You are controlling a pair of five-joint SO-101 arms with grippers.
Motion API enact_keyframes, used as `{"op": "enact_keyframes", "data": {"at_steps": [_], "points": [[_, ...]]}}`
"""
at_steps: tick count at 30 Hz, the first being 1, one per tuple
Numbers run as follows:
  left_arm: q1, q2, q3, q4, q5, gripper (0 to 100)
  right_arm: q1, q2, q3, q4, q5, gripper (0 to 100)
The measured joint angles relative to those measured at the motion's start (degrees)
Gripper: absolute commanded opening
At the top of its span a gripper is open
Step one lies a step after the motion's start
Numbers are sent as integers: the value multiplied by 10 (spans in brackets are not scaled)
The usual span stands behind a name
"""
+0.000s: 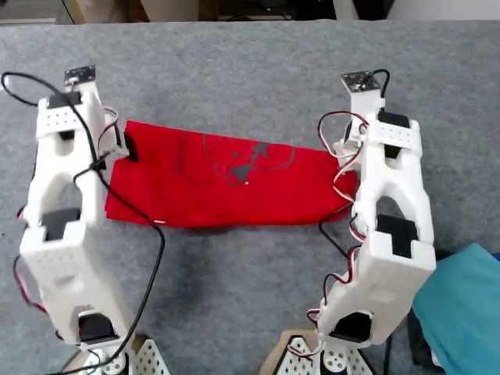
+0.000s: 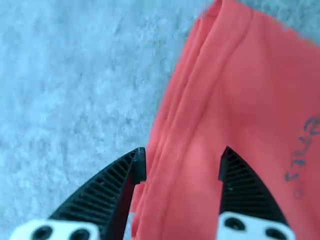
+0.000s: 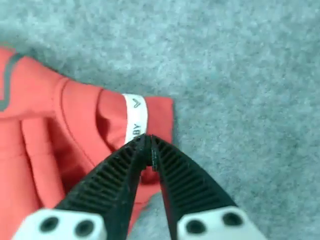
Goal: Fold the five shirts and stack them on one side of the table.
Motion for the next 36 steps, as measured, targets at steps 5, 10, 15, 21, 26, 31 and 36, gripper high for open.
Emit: {"op": "enact_keyframes", "data": {"at_steps": [5,10,15,21,26,31,36], "points": [[-16,124,-154,47,-61,205,2,0,0,-4,-2,6],[-26,227,-266,101,-98,203,2,0,0,-4,-2,7],[-27,292,-355,143,-100,202,2,0,0,-5,-2,6],[-27,334,-426,185,-101,202,2,0,25,-40,-2,6],[-27,340,-440,204,-100,204,2,0,41,-69,-2,6],[-27,331,-461,222,-100,215,3,1,47,-76,-2,7],[-27,302,-442,228,-104,240,3,2,47,-77,-2,7]]}}
